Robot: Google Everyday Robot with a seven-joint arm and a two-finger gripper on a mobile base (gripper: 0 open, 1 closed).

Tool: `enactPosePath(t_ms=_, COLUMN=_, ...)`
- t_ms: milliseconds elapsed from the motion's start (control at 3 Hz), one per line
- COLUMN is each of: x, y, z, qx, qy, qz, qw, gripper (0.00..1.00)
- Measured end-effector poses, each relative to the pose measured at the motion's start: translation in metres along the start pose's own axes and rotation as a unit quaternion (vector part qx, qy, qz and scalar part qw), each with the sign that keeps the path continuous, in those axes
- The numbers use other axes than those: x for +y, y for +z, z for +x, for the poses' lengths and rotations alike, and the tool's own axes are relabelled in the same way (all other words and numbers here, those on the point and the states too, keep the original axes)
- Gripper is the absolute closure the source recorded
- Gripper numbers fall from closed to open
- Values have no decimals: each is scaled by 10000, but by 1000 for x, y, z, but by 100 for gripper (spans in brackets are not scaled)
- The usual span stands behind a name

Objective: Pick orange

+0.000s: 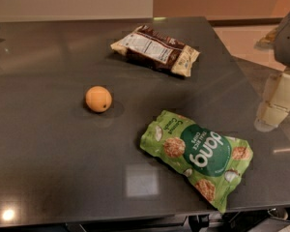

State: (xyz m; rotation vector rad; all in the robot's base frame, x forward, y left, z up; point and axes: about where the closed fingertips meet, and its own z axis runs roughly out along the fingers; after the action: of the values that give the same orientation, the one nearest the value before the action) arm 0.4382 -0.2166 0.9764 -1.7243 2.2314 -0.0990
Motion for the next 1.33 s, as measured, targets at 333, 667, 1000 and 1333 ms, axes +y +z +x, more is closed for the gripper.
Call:
enactPosePath(t_ms=333, x=-5, y=-1, z=-7, qx=-60, qy=-38, qz=-14, qw=10000, gripper=0)
enactPosePath(t_ms=667, x=-14, y=3, z=-34, qx=-352, qy=-124, qz=-115, qw=9992, gripper=0)
enactPosePath(t_ms=1000, x=-22, y=12, z=-70, qx=-683, qy=-220, qz=-210, qw=9972, gripper=0)
enactPosePath(t_ms=1333, x=-26, y=29, z=-112, qx=-971, qy=-337, qz=-307, qw=9942, gripper=0)
